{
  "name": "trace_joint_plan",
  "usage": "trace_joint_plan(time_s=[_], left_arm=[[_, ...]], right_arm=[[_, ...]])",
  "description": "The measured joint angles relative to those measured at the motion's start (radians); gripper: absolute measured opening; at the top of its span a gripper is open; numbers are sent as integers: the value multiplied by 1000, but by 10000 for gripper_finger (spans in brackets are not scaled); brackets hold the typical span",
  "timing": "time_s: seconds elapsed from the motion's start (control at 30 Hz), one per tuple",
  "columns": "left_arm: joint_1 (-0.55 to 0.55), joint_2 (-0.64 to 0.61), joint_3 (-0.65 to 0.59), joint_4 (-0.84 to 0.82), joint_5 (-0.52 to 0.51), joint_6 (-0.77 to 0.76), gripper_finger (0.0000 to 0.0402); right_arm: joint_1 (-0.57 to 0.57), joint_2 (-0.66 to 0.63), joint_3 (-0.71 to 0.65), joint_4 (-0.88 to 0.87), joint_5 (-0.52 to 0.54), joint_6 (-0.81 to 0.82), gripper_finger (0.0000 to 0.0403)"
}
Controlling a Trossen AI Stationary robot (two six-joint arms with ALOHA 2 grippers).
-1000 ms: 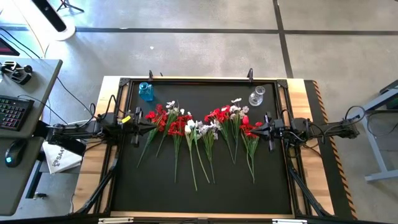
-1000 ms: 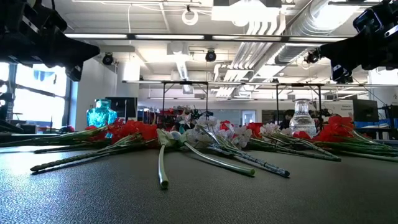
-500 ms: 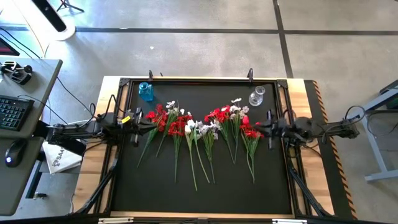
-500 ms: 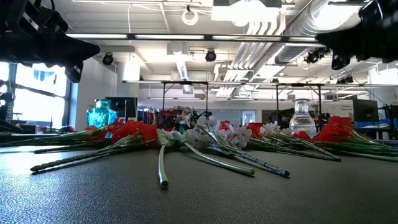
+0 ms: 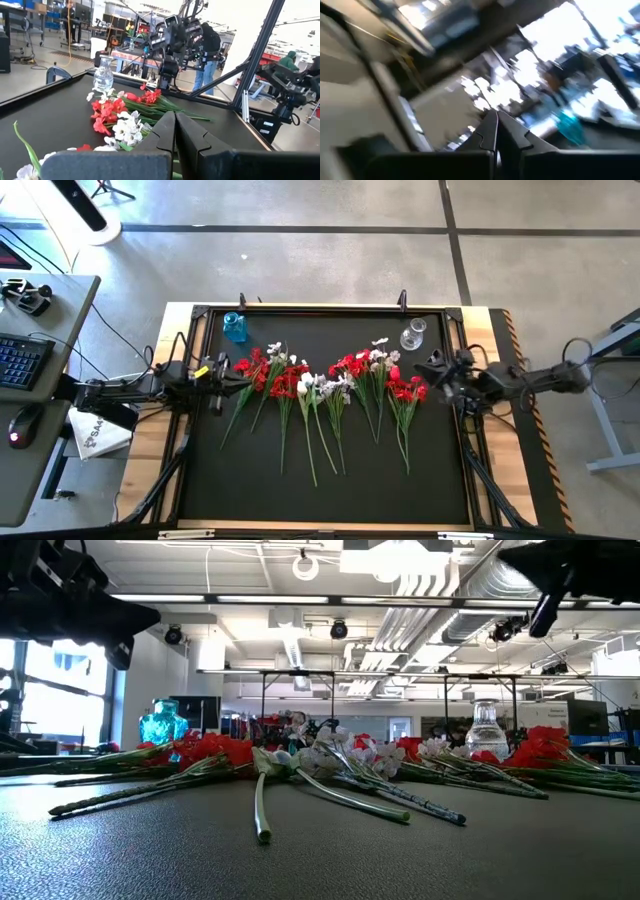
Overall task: Sort flowers into vase by color
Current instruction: Put the white orchid into the transparent vase
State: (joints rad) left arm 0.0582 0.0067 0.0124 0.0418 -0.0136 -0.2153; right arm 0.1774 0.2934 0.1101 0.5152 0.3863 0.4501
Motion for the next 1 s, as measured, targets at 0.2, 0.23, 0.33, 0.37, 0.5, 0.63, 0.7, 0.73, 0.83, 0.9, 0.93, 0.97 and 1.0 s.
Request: trace_joint_plan(time_s=[0.2,0.23,0.33,0.37,0.5,0.63,0.7,0.73,0.83,0.9,0.93,0.97,1.0], left_arm=[[0,0,0,15,-2,0,0],[0,0,0,13,-2,0,0],[0,0,0,12,-17,0,0],[0,0,0,12,-22,0,0],[0,0,0,6,-24,0,0],[0,0,0,-2,-24,-8,0],[0,0,0,-2,-24,-8,0],[0,0,0,-2,-24,-8,0],[0,0,0,-2,-24,-8,0],[0,0,0,-3,-24,-7,0],[0,0,0,-3,-24,2,0],[0,0,0,-2,-24,11,0],[0,0,0,-1,-24,15,0]], right_arm=[[12,361,278,-388,94,180,8],[12,421,337,-479,91,232,15],[12,594,506,-748,54,375,48],[12,652,559,-823,37,421,63],[12,868,714,-1075,-58,610,129],[12,1053,814,-1221,-148,735,180],[12,1139,843,-1271,-158,778,192],[12,1177,857,-1285,-164,782,194],[-12,1277,893,-1349,-206,811,195],[-31,1333,910,-1388,-220,849,190],[-39,1355,916,-1396,-222,855,187],[-48,1373,918,-1394,-222,854,182],[-58,1389,919,-1386,-226,852,178]])
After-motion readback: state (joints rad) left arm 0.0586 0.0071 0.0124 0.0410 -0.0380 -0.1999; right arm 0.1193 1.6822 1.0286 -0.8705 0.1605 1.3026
